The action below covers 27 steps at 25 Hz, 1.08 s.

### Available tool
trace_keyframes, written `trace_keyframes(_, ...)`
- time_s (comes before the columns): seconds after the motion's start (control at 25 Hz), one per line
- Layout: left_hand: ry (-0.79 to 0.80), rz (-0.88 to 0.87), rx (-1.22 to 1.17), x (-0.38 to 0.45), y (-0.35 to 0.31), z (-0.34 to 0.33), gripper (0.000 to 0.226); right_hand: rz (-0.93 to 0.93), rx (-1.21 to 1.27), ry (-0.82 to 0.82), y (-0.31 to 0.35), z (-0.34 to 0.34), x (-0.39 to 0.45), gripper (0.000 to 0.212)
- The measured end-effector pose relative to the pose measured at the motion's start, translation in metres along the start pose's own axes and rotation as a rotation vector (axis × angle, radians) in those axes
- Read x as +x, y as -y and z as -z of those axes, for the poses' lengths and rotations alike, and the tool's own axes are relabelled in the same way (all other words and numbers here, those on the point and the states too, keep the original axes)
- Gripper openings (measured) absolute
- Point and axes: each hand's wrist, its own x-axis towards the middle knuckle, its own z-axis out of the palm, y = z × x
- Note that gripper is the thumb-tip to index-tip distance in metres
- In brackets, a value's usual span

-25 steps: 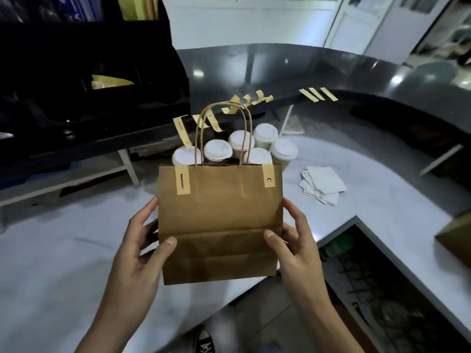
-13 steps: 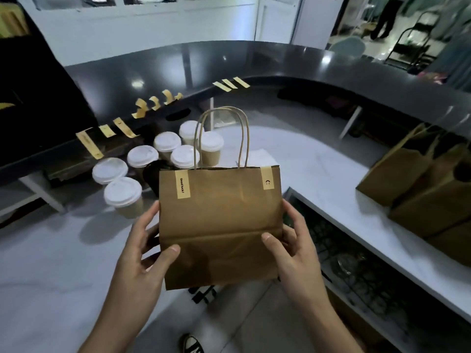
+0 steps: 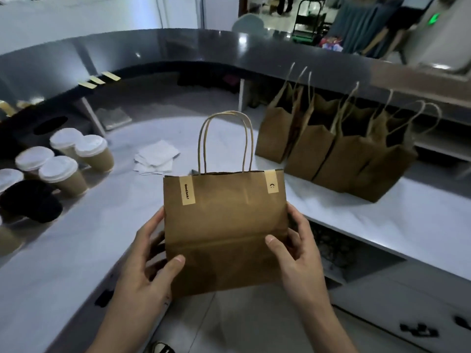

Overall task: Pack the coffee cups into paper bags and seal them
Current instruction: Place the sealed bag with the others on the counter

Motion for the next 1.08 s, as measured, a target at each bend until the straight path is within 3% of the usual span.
trace_keyframes(0.44,0.45,-0.117,0.015,0.011,-0.021,-0.174,0.074,-0.046,0.073,-0.422,-0.002,0.172,-0.048,0.061)
trace_keyframes(0.72,0.666,-0.134,0.006,0.03,-0.034,-0.259,0.072,-0.071,0.097,-0.628,0.004,0.23,-0.058,0.061)
trace_keyframes(1.08,0.901,-0.213,-0.06,0.1,-0.056,-0.371,0.07,-0.054,0.032,-0.883,0.018,0.287,-0.013,0.06)
